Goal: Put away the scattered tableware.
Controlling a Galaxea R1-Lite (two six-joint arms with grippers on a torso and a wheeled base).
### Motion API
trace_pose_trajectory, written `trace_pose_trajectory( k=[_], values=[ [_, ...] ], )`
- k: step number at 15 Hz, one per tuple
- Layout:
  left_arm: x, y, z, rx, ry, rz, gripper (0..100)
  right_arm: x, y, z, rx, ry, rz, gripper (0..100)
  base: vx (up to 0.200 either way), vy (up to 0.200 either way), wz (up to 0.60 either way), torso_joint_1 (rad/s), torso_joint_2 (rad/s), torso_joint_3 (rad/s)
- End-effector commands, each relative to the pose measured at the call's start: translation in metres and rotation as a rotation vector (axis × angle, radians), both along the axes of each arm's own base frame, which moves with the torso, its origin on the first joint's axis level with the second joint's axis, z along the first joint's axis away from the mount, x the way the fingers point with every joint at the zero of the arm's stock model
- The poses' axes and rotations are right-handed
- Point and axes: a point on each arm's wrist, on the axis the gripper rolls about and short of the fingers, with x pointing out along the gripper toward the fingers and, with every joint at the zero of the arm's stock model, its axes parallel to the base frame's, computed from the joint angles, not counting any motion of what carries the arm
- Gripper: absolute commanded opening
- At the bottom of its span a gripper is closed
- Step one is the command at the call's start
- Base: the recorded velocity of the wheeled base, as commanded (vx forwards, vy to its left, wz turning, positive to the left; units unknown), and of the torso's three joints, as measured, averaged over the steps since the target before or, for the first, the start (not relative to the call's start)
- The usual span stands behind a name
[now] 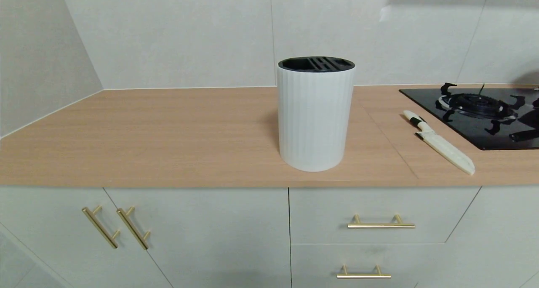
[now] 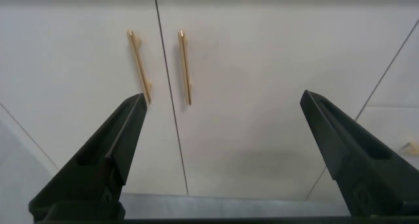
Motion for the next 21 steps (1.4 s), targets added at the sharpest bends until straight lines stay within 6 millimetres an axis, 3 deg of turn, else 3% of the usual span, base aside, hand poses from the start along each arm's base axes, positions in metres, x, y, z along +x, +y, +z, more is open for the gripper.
trace_pose_trajectory(
  k=[1,21],
  values=[
    [0.0000,0.0000,-0.0001,-0.001,0.001,0.000,100,0.0001,0.0000,0.0000,0.000,0.001,-0.001,100,0.000,0.000,0.00,0.149,-0.48,-0.325],
    [0.0000,0.0000,-0.0001,-0.001,0.001,0.001,100,0.0001,0.0000,0.0000,0.002,0.001,-0.001,100,0.000,0.000,0.00,0.218,-0.53,-0.314]
  ],
)
